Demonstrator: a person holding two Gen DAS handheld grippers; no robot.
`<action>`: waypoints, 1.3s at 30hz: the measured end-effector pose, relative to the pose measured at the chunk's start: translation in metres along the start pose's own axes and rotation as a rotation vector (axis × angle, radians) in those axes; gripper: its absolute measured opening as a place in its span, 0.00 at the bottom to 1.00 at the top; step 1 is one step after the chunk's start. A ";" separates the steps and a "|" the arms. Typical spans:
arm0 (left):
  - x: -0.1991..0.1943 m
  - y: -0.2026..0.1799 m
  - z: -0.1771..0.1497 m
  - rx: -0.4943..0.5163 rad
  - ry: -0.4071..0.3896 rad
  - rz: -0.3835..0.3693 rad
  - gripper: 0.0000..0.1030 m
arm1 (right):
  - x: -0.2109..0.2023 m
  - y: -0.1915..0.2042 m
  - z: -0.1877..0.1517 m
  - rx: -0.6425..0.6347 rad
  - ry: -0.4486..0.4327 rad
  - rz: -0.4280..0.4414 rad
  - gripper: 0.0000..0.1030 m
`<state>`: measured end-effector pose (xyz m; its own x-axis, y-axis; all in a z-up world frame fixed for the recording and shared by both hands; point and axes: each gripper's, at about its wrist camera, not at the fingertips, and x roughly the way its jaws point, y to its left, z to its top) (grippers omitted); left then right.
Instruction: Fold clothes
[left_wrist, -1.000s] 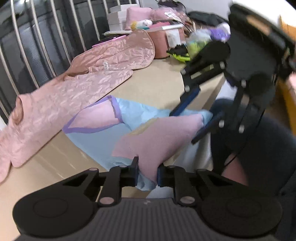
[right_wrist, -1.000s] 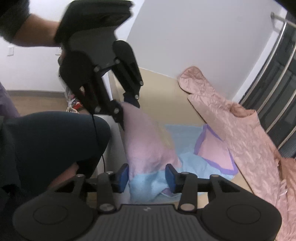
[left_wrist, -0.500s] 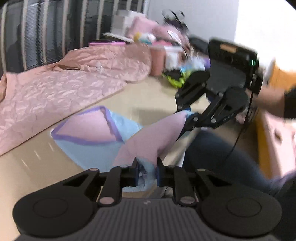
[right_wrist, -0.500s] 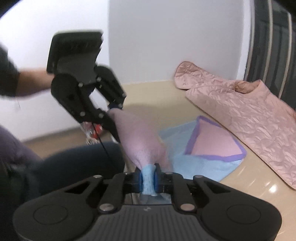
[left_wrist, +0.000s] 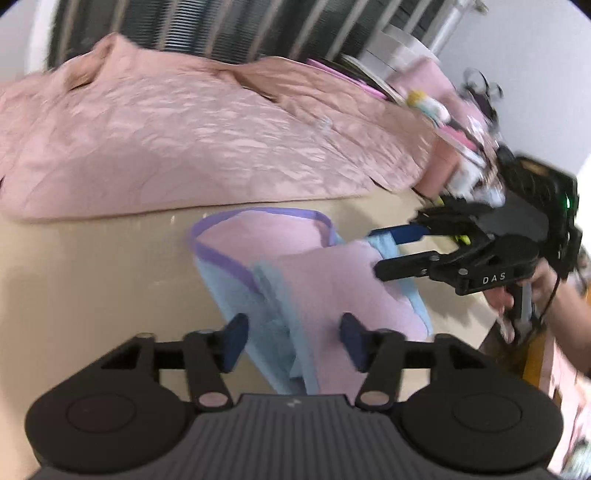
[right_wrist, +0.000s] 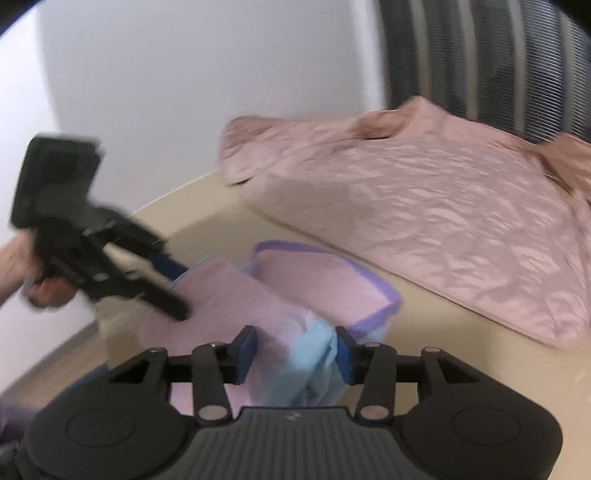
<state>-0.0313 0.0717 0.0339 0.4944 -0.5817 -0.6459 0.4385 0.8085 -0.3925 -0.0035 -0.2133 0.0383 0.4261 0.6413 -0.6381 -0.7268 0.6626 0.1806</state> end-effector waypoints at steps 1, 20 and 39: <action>-0.001 0.001 -0.002 -0.023 -0.010 -0.004 0.60 | -0.003 -0.003 -0.003 0.024 -0.014 -0.018 0.47; -0.012 -0.015 -0.030 -0.311 -0.141 -0.016 0.10 | -0.001 -0.007 -0.019 0.296 -0.096 0.104 0.09; 0.002 -0.018 -0.005 -0.244 -0.188 0.125 0.33 | 0.001 0.027 0.001 0.096 -0.184 -0.147 0.15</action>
<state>-0.0425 0.0564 0.0366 0.6726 -0.4646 -0.5759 0.1844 0.8590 -0.4777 -0.0225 -0.1943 0.0429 0.6210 0.5890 -0.5172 -0.5987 0.7823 0.1719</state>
